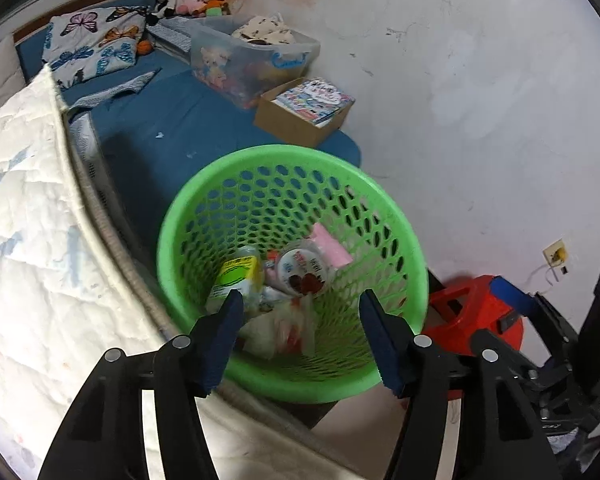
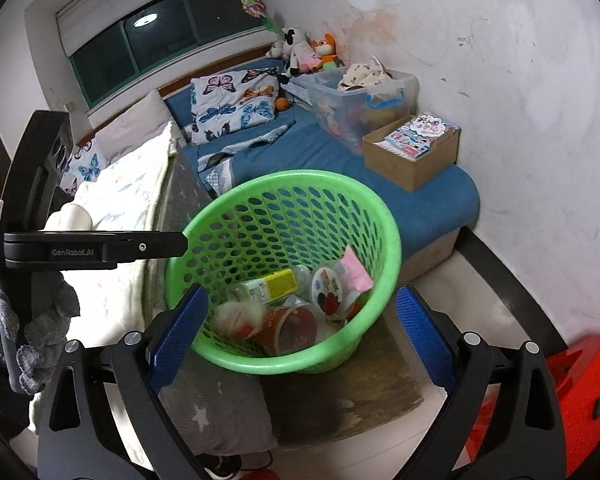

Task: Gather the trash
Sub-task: 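Open the left tool to drop the crumpled paper into the green basket, then move both tools back over the mattress toward the white cup and clear container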

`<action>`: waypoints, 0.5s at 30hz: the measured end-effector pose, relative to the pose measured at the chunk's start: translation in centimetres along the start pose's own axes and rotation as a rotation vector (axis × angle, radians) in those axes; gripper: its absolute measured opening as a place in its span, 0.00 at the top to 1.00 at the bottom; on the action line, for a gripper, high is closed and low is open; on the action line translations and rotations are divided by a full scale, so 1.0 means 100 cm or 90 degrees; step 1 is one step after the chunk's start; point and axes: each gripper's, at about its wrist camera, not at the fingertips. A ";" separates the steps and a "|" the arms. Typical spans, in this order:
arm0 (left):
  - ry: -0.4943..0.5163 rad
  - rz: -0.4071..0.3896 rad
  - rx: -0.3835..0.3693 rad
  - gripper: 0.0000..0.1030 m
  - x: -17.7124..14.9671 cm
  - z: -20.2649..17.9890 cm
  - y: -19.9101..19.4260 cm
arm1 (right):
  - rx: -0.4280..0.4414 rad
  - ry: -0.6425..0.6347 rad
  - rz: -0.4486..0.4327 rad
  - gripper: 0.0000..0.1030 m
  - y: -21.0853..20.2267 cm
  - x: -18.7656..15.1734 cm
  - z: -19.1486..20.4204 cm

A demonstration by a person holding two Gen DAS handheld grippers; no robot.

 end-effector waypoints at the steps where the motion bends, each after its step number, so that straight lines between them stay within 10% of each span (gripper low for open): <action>1: 0.000 -0.006 0.007 0.43 -0.002 0.002 -0.005 | 0.001 -0.005 -0.001 0.08 -0.001 0.001 0.003; 15: -0.082 -0.105 0.054 0.43 -0.042 0.077 -0.099 | 0.065 -0.081 -0.005 0.08 0.002 0.017 0.072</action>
Point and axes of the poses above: each gripper's, at about its wrist camera, not at the fingertips, and y roughly the way its jaws point, z to its left, x to its top, and after that the axes turned 8 degrees about -y, right-handed
